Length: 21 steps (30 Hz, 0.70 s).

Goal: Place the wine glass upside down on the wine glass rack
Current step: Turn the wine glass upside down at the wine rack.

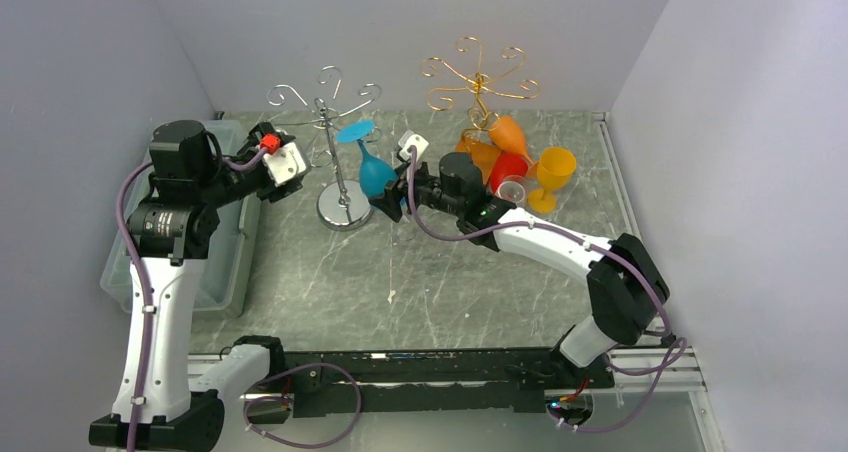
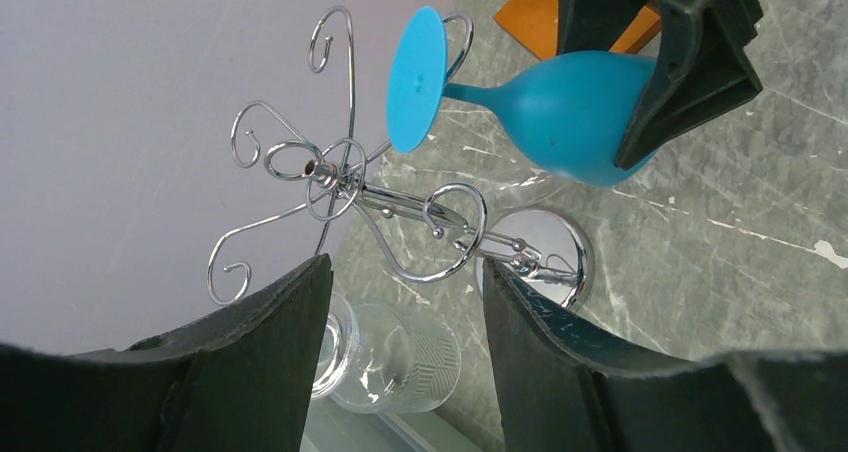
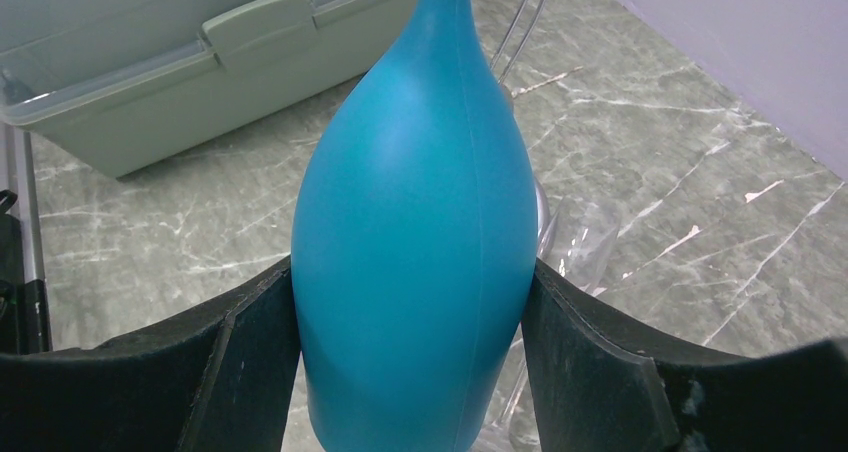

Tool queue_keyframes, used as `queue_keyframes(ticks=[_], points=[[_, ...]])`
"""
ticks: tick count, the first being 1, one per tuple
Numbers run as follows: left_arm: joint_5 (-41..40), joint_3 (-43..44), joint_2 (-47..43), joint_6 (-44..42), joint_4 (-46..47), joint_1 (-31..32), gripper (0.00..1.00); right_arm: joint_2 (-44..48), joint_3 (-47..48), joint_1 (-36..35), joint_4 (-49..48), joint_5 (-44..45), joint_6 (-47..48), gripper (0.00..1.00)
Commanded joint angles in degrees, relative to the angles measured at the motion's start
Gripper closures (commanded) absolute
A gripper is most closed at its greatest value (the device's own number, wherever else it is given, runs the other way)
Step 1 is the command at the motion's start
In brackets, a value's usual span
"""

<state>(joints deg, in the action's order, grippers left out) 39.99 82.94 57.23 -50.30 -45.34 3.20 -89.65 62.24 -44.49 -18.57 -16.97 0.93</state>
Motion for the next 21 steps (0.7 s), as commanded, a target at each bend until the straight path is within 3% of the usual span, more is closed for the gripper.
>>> queue_keyframes(ticks=[1,21], points=[[-0.5,0.6,0.1,-0.3,0.3,0.1,0.38,3.6,-2.1,0.0,-7.1,-0.6,0.3,0.49],[-2.8,1.2,1.7,0.4,0.9,0.2,0.39,5.2,-9.6,0.2,-17.8,4.4,-2.0,0.46]])
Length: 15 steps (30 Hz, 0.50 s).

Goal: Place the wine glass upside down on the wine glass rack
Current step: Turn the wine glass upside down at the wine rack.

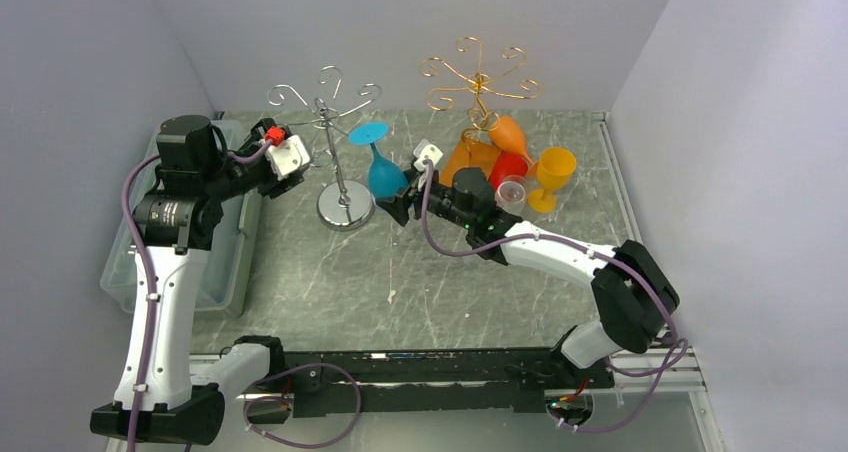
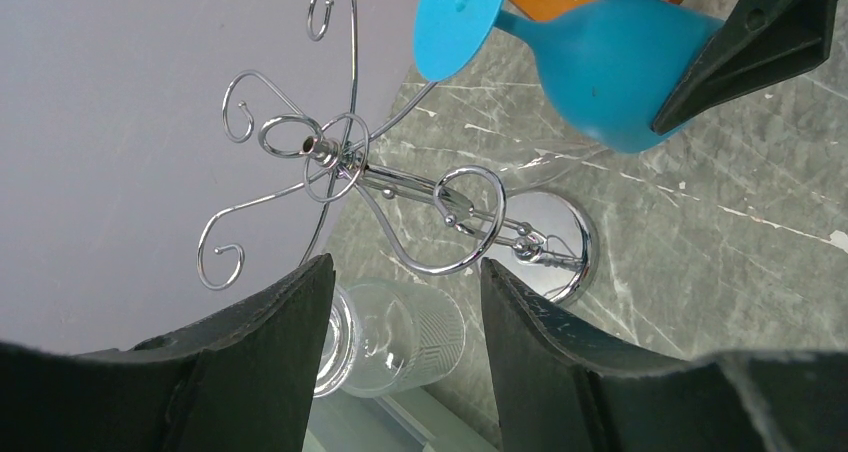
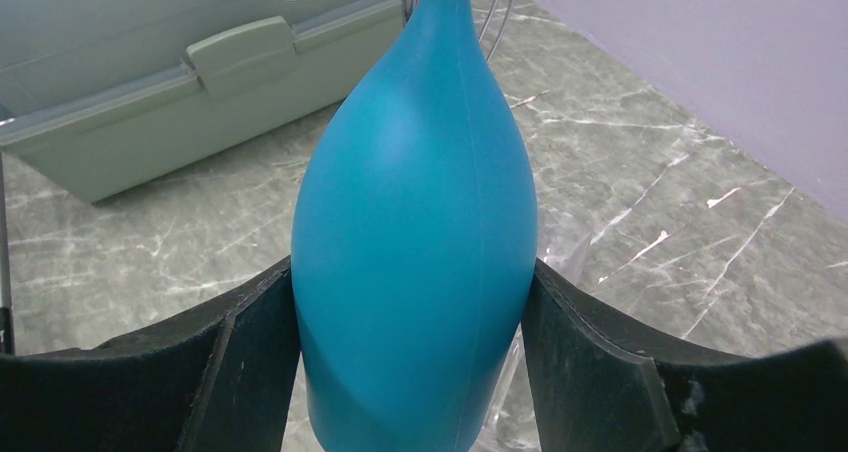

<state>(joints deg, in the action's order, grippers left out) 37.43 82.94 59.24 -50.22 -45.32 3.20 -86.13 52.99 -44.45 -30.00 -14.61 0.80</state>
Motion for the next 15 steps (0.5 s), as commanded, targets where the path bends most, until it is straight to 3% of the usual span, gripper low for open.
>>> queue_keyframes(ticks=[1,9,15], points=[[-0.3,1.2,-0.3,0.4,0.9,0.2,0.39,1.5,-0.7,0.2,-6.8,2.4,-2.5,0.45],[-0.6,0.8,-0.4,0.1,0.8,0.2,0.39,-1.9,-1.3,0.6,-8.9,4.6,-5.2,0.27],[-0.8,0.9,-0.4,0.3,1.1,0.2,0.38,-3.2,-0.7,0.6,-6.9,4.7,-5.3,0.0]])
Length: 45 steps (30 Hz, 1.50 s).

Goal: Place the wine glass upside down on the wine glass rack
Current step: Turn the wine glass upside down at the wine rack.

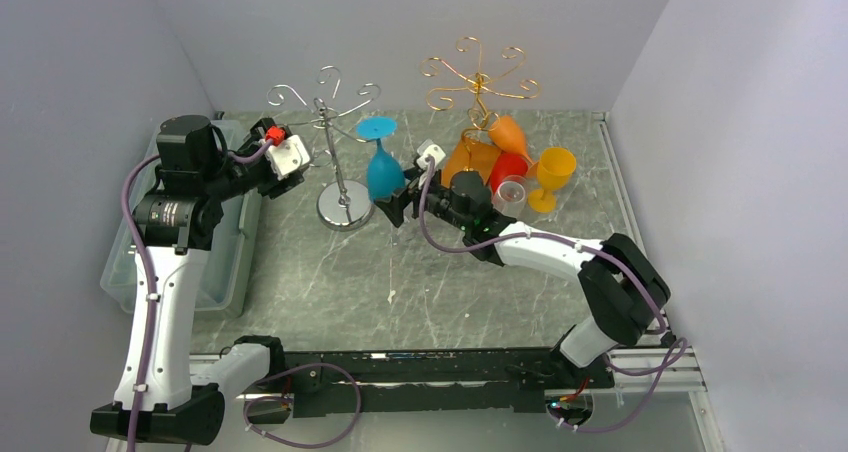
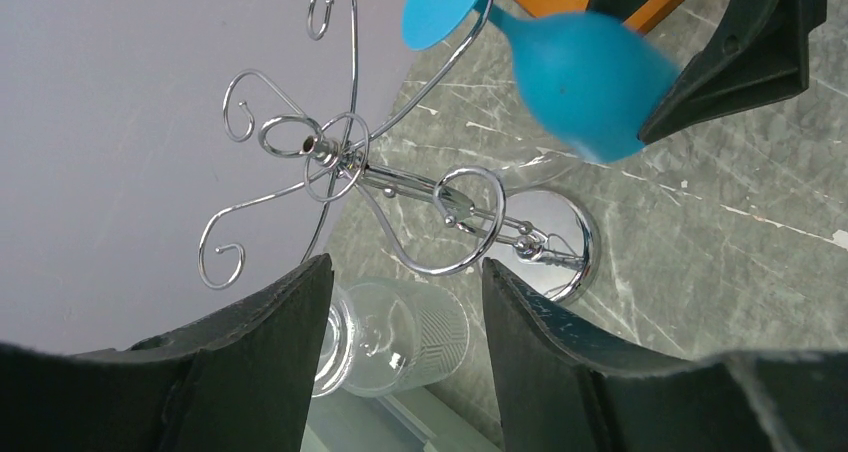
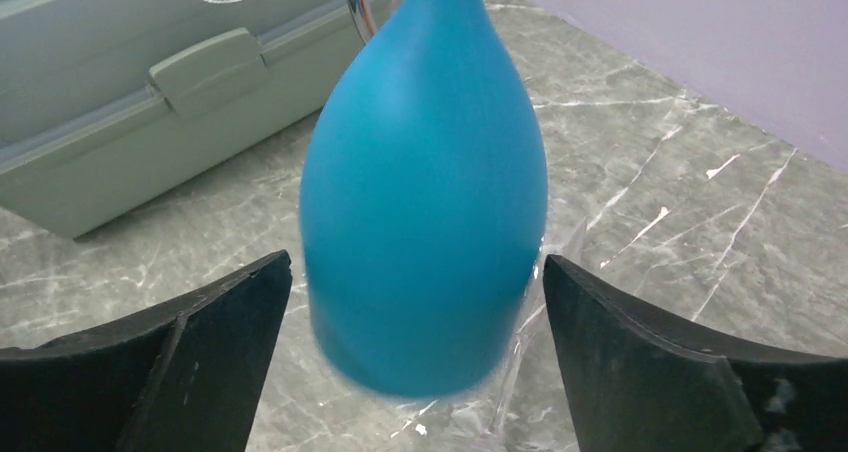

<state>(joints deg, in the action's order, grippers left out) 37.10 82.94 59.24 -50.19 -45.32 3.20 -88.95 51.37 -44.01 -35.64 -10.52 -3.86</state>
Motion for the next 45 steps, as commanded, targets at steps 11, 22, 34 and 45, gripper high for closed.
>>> queue_keyframes(ticks=[11,22,34,45], points=[[-0.6,0.9,-0.2,1.6,1.7,0.3,0.31,6.4,1.0,0.2,8.0,4.5,0.4,0.0],[1.3,2.6,1.7,5.9,-0.4,0.3,0.31,17.5,2.7,0.2,22.2,5.8,-1.8,0.05],[5.1,2.4,3.1,4.2,-1.4,0.4,0.35,20.5,10.6,0.2,44.5,13.2,-6.1,0.19],[5.9,5.4,2.3,12.1,-1.3,0.4,0.14,20.2,6.2,0.2,57.2,15.8,-13.7,0.13]])
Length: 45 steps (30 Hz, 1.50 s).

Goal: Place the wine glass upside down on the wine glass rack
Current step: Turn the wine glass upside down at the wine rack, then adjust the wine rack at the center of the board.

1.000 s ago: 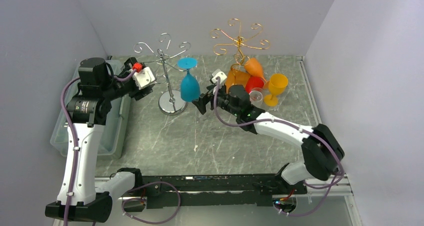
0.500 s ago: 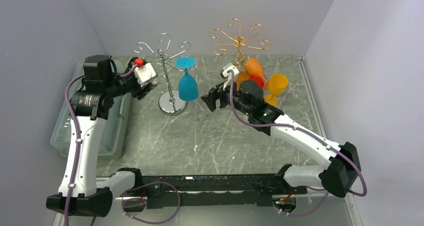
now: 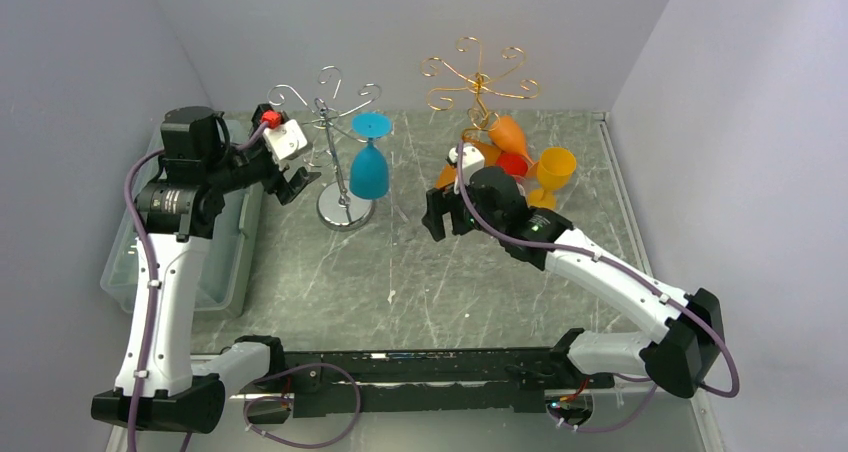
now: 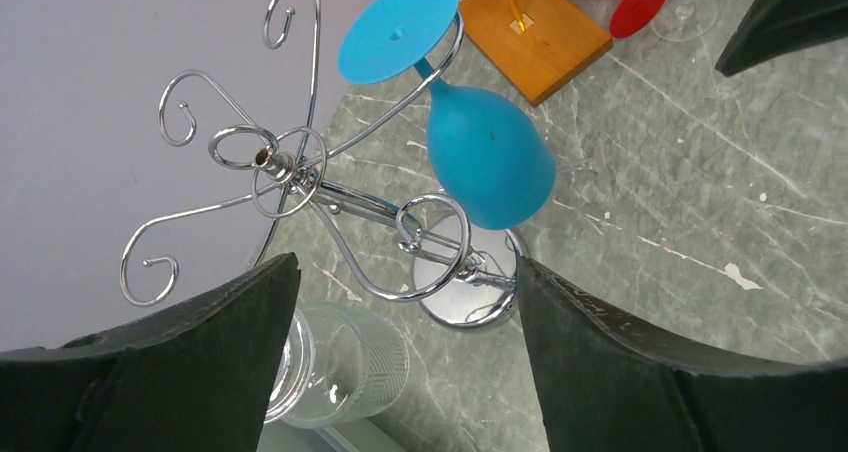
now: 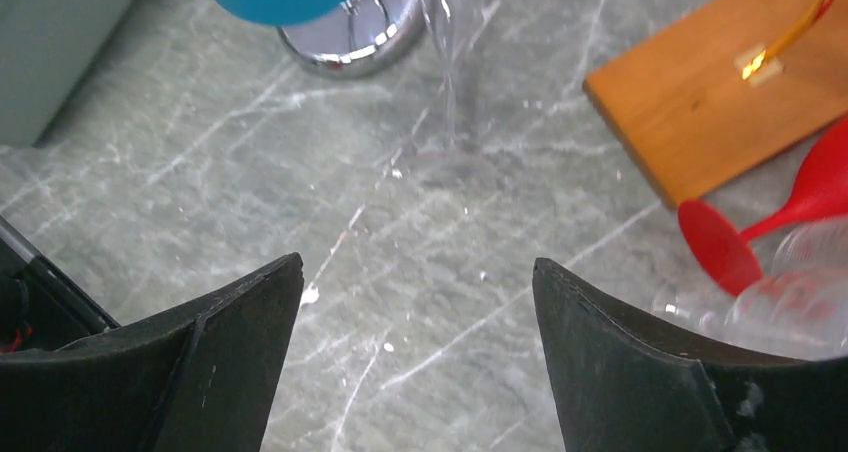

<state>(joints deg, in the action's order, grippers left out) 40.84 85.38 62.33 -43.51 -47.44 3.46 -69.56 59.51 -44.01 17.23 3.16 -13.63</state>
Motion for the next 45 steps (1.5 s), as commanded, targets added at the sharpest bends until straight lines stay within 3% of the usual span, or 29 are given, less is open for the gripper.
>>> queue_keyframes(ticks=[1,4,13,21,28,35,45], points=[[2.0,3.3,-0.7,6.4,0.5,0.1,0.12,0.3,-2.2,0.2,4.0,2.0,-3.8,0.13],[1.8,4.0,-0.1,8.7,-0.7,0.2,0.1,-1.9,1.4,0.2,4.0,3.9,-2.3,0.12],[1.6,0.8,-0.3,1.9,-1.8,0.2,0.29,-11.1,30.8,0.8,8.9,2.4,3.5,0.19],[7.4,-4.0,-3.8,-15.5,0.7,0.5,0.36,-23.7,53.1,1.2,10.1,0.2,5.8,0.24],[10.1,-13.9,-9.6,-28.8,10.3,2.1,0.48,-38.2,68.8,1.9,9.2,-0.6,7.4,0.26],[11.6,-19.5,-12.5,-34.2,18.2,2.7,0.52,-42.7,71.1,2.8,4.1,-2.8,6.4,0.27],[9.7,-21.7,-11.1,-37.9,20.9,3.3,0.56,-45.0,70.6,3.8,-0.1,-4.2,5.5,0.29]])
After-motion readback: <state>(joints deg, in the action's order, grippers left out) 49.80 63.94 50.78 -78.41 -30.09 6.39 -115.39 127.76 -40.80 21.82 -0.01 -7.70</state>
